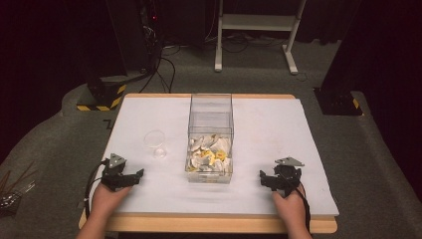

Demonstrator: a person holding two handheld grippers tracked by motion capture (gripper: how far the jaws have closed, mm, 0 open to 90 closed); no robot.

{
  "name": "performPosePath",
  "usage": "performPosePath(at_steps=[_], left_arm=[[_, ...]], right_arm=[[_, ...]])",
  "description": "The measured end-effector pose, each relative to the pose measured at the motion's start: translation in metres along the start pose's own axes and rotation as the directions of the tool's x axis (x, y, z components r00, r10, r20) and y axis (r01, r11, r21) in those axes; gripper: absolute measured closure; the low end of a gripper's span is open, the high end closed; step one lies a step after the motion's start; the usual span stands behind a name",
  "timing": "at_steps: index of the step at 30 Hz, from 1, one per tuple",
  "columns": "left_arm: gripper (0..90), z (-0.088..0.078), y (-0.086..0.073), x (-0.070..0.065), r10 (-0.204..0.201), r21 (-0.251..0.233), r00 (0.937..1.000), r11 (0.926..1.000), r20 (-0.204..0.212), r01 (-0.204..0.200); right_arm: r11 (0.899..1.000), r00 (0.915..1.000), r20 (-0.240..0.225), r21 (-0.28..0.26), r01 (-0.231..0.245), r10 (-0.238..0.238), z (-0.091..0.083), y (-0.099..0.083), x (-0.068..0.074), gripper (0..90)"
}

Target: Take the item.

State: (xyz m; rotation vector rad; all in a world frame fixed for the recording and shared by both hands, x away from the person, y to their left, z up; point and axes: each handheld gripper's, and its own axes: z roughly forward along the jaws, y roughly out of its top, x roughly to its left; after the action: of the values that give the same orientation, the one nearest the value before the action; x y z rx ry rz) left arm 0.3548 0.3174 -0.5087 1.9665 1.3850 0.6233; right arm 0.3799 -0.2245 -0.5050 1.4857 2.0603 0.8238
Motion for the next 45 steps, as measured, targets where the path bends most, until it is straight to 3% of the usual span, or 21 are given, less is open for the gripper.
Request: performPosePath(at_steps=[22,27,45], left_arm=[[18.2,0.0,0.0,0.0,-0.002,-0.001,1.0,1.0,-0.001,0.002],[20.9,-0.003,0.0,-0.001,0.024,-0.007,0.9997,0.9997,-0.007,-0.024],[24.2,-0.023,0.007,-0.014,0.06,-0.072,0.9967,0.9958,0.055,-0.056]], right_arm=[[1.0,1.0,-0.002,-0.003,0.001,-0.001,0.0,0.0,0.0,8.3],[1.0,1.0,-0.003,-0.003,0.001,-0.001,0.0,0.0,-0.001,8.3],[1.0,1.0,-0.003,-0.003,0.0,0.0,0.0,0.0,-0.001,8.3]])
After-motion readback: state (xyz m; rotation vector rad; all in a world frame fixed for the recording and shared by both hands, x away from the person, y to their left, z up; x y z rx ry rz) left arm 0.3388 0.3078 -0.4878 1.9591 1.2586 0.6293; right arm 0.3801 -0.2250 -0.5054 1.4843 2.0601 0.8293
